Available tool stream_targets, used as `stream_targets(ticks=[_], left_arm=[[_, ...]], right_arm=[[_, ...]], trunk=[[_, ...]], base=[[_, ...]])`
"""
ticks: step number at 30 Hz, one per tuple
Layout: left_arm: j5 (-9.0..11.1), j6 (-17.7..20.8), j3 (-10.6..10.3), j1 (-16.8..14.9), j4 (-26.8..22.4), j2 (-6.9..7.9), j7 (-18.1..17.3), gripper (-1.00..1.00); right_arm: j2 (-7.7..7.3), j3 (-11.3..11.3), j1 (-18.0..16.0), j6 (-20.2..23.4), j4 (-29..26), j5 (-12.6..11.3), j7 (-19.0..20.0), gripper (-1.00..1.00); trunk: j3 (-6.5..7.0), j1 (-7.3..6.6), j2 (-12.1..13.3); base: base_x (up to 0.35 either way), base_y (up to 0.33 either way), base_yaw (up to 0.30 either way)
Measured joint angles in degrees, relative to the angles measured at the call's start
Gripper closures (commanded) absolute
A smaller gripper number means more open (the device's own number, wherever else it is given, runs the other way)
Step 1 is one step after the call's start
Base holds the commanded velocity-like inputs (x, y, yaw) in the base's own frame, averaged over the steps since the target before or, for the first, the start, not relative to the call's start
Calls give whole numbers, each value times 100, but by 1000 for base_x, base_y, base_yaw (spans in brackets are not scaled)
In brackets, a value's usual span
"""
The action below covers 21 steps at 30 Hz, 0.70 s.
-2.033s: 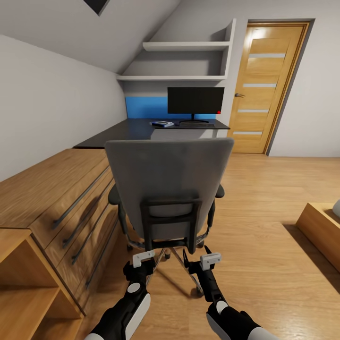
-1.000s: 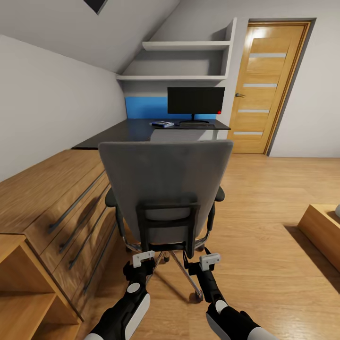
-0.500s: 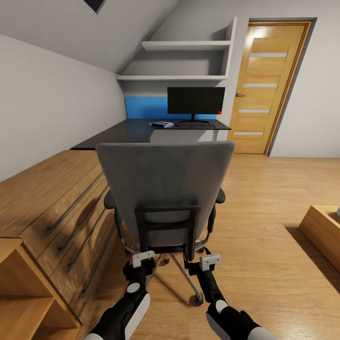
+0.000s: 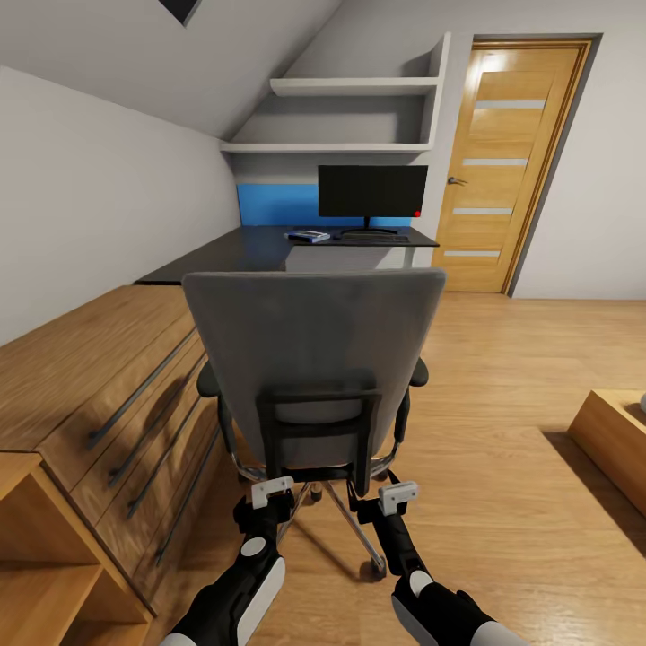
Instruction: In the bedroom, organize the workspace by keeping the computer under the desk, ensuring the monitor is on the desk, placing the keyboard on the desk next to the monitor, placing the mouse on the desk next to the keyboard, moving the folder from the swivel chair onto the desk next to the mouse, stacking the notebook on top of the folder with the pen on top of the notebook, and positioning the swivel chair next to the desk.
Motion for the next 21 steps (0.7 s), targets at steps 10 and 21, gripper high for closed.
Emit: stream_targets(ticks=[10, 21], left_arm=[[2, 1, 0, 0, 0, 0, 0, -100], [0, 2, -1, 0, 0, 4, -1, -100]], right_arm=[[3, -8, 0, 2, 11, -24, -2, -100], [141, -21, 0, 57, 2, -82, -77, -100]], trunk=[[0, 0, 0], [0, 0, 0]], base=[[0, 0, 0], [0, 0, 0]])
